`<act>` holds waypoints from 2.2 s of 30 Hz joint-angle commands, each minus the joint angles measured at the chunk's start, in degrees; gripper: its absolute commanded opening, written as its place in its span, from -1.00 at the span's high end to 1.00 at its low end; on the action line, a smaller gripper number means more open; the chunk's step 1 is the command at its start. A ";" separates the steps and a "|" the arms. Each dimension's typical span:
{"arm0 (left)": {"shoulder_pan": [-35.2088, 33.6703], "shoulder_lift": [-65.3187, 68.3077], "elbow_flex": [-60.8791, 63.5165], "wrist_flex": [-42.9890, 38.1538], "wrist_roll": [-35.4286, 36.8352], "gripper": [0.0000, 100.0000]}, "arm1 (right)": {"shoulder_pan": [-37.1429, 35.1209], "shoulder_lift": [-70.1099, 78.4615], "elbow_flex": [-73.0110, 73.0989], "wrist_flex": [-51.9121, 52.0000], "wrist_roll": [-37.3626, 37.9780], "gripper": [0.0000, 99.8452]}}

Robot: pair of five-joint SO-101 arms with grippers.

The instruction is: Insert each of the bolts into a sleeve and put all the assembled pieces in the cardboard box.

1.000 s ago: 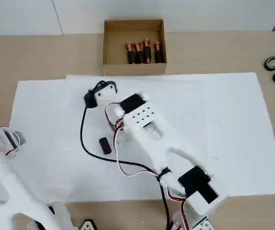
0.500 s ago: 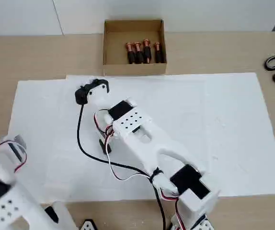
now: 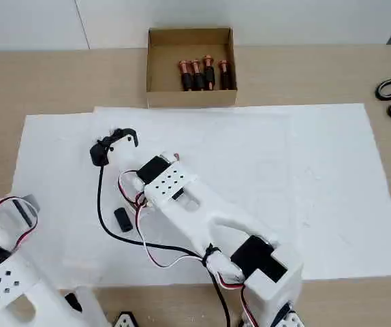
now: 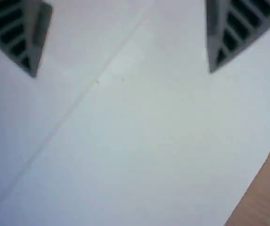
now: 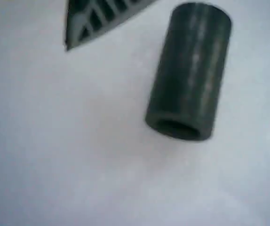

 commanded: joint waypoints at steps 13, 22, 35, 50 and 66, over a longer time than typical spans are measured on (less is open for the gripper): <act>0.00 0.18 -0.40 -1.14 -0.44 0.56 | 2.86 -0.40 -17.14 9.71 -2.81 0.58; 0.00 0.18 -0.40 -1.05 -0.44 0.56 | -1.54 0.75 -18.90 12.53 -23.65 0.58; 0.00 0.09 -0.40 -1.05 -0.44 0.56 | -12.18 5.85 -19.25 11.91 -26.64 0.58; 0.00 0.09 -0.40 -1.05 -0.44 0.56 | -12.09 11.82 -19.16 5.49 -26.81 0.58; 0.00 0.09 -0.40 -1.05 -0.44 0.56 | -11.82 14.46 -18.99 6.11 -26.81 0.58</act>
